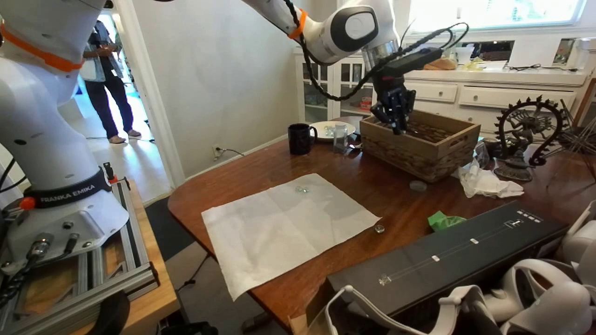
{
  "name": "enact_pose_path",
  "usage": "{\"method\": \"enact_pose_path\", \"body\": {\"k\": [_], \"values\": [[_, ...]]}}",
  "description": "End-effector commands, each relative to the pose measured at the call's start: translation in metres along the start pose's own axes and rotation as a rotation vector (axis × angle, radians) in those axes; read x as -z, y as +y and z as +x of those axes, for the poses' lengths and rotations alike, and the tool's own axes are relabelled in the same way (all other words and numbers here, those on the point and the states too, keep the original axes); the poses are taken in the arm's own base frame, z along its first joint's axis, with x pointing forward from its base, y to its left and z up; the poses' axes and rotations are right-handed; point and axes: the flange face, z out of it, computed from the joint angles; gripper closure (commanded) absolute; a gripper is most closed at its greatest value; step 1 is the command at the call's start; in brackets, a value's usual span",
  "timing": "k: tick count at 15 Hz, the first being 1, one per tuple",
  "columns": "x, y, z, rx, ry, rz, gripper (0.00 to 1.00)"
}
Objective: Put the fork inside the basket then put the blocks inside the cup
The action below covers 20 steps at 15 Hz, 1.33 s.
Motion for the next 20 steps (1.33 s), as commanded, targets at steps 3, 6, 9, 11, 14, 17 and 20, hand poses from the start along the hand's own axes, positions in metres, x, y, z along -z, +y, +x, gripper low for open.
{"method": "enact_pose_path", "body": {"k": [3, 6, 9, 11, 14, 17, 20], "values": [[0.048, 0.010, 0.088, 0.285, -0.048, -0.115, 0.94], [0.058, 0.027, 0.140, 0.430, -0.042, -0.179, 0.94], [0.059, 0.035, 0.188, 0.574, -0.016, -0.238, 0.94], [0.054, 0.036, 0.217, 0.668, 0.011, -0.279, 0.94], [0.039, 0.035, 0.249, 0.810, 0.053, -0.343, 0.94], [0.021, 0.032, 0.267, 0.956, 0.084, -0.404, 0.94], [0.008, 0.027, 0.285, 1.093, 0.126, -0.468, 0.94]]}}
